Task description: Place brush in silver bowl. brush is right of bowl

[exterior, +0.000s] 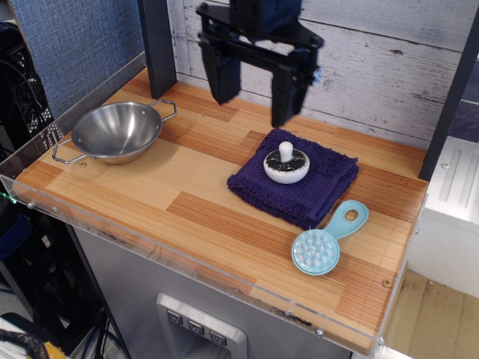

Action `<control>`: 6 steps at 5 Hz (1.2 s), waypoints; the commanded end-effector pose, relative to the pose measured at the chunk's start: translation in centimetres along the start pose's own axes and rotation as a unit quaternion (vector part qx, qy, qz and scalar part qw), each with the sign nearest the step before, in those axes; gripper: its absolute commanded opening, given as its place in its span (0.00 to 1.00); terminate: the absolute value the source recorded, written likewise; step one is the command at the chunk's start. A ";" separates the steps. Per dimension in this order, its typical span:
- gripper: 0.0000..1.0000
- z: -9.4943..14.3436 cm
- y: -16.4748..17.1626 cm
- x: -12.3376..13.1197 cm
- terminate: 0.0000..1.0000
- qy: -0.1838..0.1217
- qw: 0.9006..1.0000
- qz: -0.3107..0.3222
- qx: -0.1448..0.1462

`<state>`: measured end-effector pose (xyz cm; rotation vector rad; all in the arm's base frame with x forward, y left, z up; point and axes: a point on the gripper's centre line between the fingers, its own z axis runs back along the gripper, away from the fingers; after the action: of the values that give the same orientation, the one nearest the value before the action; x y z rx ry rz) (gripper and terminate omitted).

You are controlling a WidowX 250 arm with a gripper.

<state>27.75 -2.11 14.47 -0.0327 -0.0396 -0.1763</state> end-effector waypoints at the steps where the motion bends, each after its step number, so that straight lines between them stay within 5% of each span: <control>1: 1.00 -2.0 -4.7 -2.6 0.00 0.001 0.999 -0.039 -0.011; 3: 1.00 -6.9 -6.4 -1.5 0.00 0.024 0.999 -0.030 -0.015; 6: 1.00 -10.3 -8.2 0.7 0.00 0.040 0.999 -0.026 -0.003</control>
<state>27.07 -10.37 3.42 -0.0243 0.0747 -0.2168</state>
